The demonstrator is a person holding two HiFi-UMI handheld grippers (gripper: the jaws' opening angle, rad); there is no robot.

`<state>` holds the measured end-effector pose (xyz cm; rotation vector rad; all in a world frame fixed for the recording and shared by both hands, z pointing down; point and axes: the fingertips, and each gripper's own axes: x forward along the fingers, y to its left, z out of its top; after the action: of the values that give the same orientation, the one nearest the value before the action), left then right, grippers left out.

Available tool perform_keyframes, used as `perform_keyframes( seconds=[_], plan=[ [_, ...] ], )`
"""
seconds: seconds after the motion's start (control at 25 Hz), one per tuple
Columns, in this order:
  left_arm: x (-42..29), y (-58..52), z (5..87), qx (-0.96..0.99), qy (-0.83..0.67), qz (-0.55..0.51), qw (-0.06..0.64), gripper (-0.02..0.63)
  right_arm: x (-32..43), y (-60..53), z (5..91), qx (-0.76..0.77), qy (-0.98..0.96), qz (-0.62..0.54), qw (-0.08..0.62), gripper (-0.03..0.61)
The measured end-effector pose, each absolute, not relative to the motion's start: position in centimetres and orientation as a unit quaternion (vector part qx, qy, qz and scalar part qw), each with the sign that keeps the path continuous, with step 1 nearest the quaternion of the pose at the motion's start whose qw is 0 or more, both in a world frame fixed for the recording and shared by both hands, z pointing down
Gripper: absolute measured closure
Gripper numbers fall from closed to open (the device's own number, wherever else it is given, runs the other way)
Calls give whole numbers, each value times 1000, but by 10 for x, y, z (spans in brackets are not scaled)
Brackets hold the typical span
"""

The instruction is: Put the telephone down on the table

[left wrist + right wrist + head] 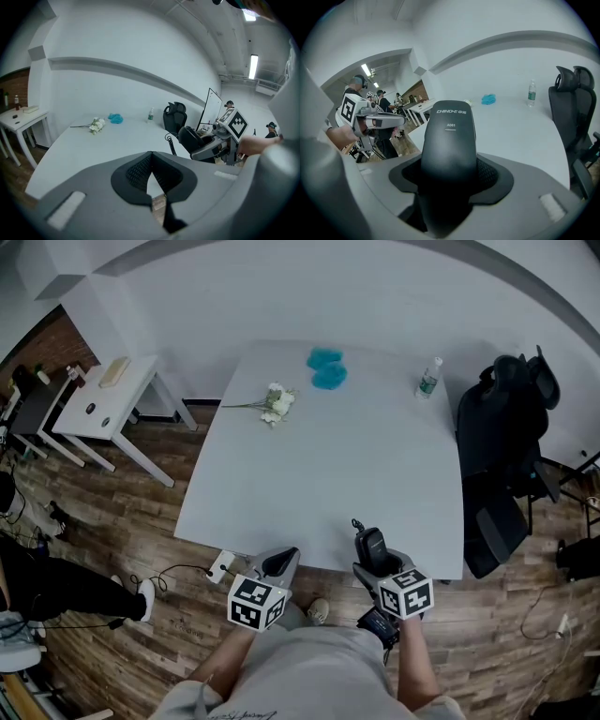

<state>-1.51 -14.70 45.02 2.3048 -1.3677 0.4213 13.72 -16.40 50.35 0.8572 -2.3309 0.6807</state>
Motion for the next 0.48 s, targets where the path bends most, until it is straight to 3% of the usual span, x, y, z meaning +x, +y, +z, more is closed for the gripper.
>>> perform_keyframes(
  seconds=[0.48],
  plan=[
    [-31, -159, 456, 829, -488, 156, 222, 597, 130, -178, 506, 325, -863, 260, 287, 296]
  ],
)
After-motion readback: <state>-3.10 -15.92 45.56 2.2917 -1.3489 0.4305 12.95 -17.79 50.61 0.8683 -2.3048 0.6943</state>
